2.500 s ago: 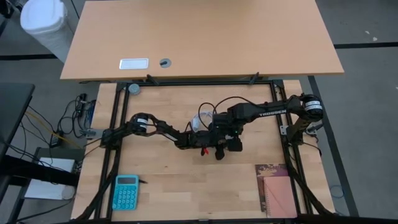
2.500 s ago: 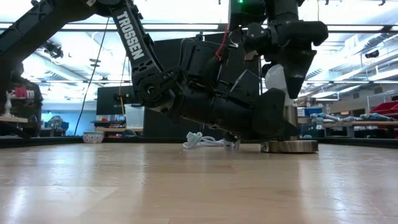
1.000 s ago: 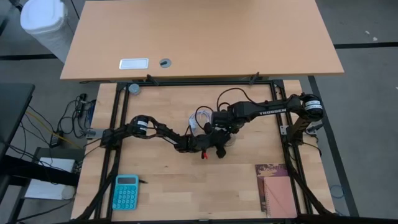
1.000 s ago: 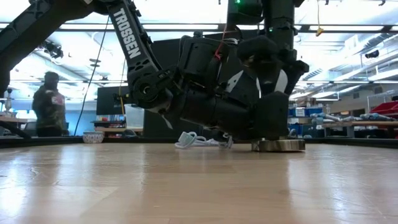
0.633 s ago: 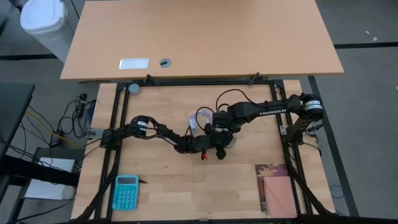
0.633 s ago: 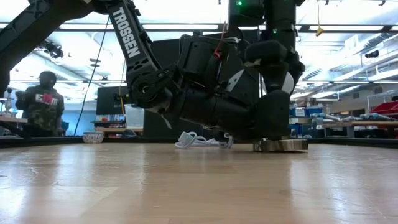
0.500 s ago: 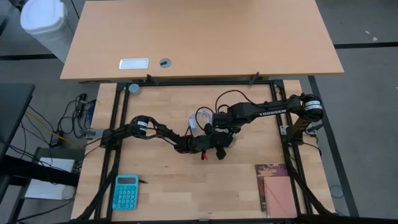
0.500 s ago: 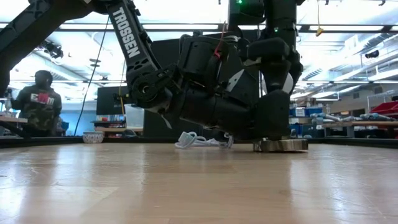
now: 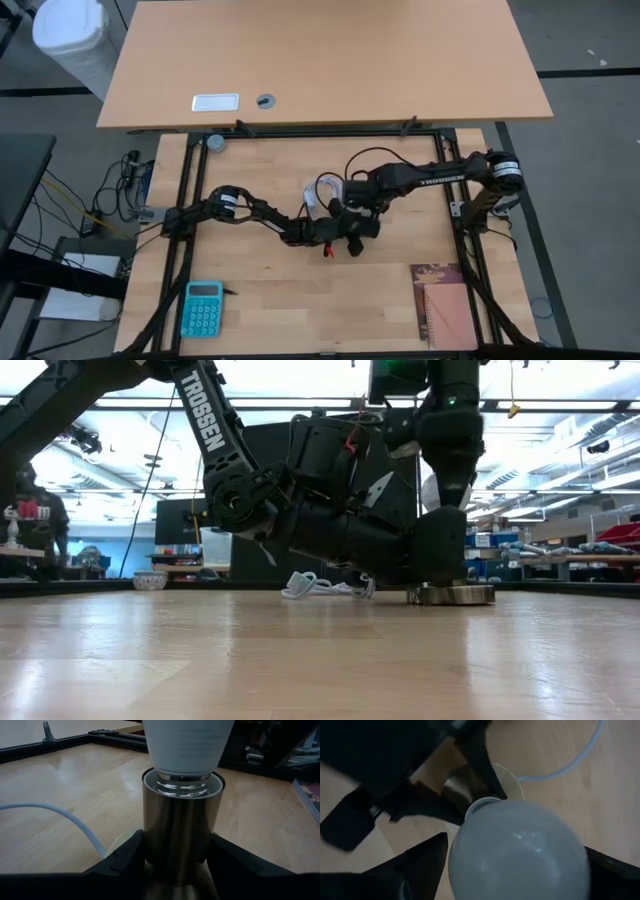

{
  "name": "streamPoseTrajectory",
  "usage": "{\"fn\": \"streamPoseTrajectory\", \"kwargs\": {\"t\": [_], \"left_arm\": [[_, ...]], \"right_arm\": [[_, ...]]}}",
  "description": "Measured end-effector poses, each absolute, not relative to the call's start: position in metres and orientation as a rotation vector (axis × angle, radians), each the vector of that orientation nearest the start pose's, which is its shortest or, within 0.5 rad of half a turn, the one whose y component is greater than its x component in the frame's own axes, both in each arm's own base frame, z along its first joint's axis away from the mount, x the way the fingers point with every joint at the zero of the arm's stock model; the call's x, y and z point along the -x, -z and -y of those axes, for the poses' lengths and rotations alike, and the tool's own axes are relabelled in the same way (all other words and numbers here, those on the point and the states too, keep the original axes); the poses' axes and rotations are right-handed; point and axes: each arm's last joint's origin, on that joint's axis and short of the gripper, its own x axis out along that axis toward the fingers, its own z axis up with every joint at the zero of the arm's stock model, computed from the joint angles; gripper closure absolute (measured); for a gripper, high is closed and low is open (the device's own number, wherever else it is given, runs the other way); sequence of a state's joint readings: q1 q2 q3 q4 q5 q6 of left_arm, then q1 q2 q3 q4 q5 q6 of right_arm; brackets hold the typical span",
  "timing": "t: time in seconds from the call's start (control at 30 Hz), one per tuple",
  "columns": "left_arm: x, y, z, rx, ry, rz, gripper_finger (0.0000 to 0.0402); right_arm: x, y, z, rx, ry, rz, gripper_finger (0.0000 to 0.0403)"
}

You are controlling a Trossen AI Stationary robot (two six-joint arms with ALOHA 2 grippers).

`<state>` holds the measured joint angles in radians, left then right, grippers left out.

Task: Screw lightbulb
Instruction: Insert the white lightbulb into the lamp socket

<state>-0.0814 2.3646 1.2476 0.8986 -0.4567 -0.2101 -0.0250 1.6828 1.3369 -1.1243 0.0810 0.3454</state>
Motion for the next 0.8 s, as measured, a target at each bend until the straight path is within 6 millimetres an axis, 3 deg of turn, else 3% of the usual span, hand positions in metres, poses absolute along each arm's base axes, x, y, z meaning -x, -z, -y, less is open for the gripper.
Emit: {"fn": "streamPoseTrajectory", "kwargs": {"t": [0.3,0.6,0.67,0.8], "left_arm": [[-0.461,-0.074,0.025,0.149,-0.385,-0.174,0.0208],[-0.461,-0.074,0.025,0.128,-0.377,-0.180,0.0208],[-0.461,-0.074,0.025,0.132,-0.378,-0.186,0.0208],[-0.461,-0.073,0.025,0.145,-0.383,-0.208,0.0208]], "right_arm": [[-0.303,-0.258,0.009,0.027,0.097,-1.415,0.0071],[-0.305,-0.258,0.016,0.057,0.062,-1.399,0.0080],[-0.297,-0.260,0.019,0.025,0.122,-1.453,0.0082],[-0.261,-0.268,0.013,-0.057,0.208,-1.541,0.0089]]}}
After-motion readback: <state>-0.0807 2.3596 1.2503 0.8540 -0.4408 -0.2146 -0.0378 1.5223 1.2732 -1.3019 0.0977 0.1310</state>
